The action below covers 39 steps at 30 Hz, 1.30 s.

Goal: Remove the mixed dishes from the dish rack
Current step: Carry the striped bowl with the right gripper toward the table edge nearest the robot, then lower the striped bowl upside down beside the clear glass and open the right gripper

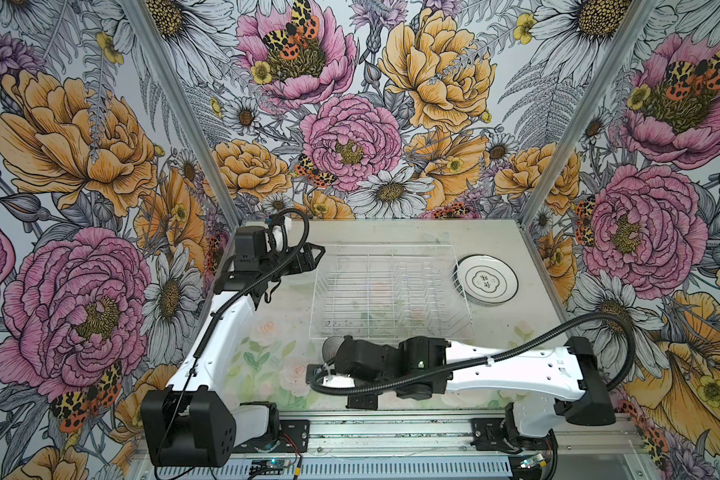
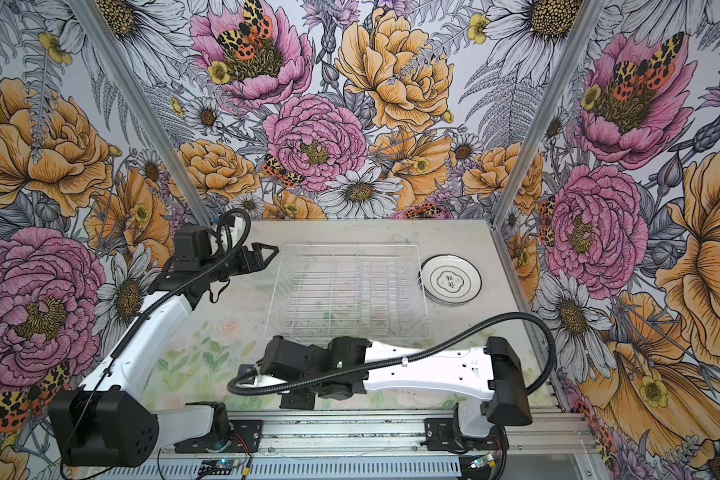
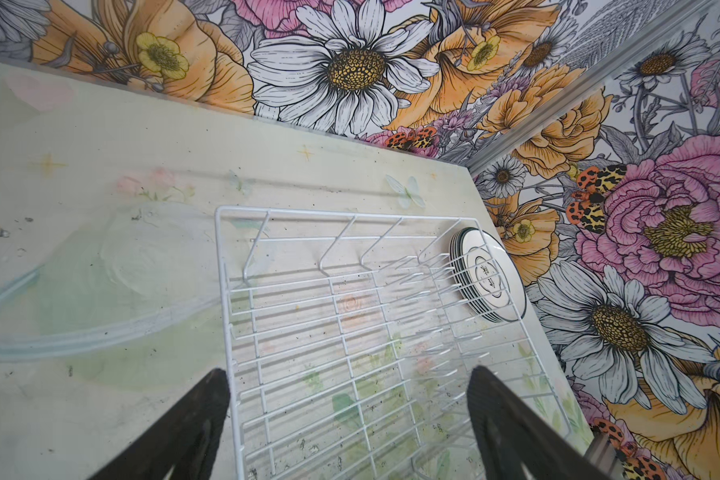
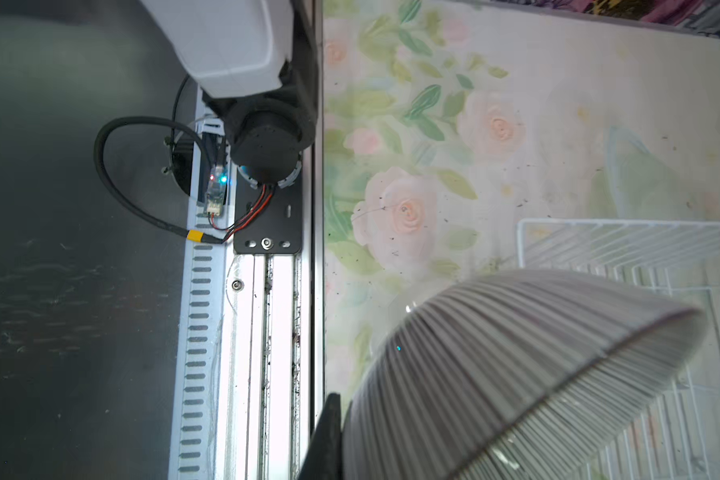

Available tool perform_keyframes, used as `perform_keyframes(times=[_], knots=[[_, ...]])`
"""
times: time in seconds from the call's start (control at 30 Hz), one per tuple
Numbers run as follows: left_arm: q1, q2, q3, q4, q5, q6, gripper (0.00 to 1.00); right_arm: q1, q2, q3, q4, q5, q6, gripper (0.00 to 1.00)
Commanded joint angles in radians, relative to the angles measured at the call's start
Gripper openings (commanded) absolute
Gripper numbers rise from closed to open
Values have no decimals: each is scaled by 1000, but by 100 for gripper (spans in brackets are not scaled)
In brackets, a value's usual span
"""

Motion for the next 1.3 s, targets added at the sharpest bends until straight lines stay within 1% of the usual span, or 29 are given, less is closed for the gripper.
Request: perform_keyframes(times=[0.0, 0.3, 0.4, 0.53, 0.67, 0.77, 0.97, 1.27], knots=[[29, -34, 33, -6, 58, 23, 91, 40, 71, 96, -78, 133, -110, 0], [85, -36, 50, -5, 97, 28, 91, 59, 248, 191, -112, 170, -208, 0], [91, -32, 58, -4, 106, 31, 91, 58, 296, 211, -115, 203, -241, 0], [99, -24, 63, 14, 123, 27, 92, 56, 353, 245, -125, 208, -274, 0], [106, -16, 63, 34, 137, 22, 92, 54, 416, 283, -136, 246, -305, 0], [115, -16, 57, 50, 150, 16, 92, 42, 460, 313, -156, 252, -318, 0], [142, -22, 27, 101, 182, -11, 92, 16, 523, 352, -183, 250, -337, 0], [158, -21, 0, 159, 209, -42, 92, -16, 579, 397, -228, 254, -357, 0]])
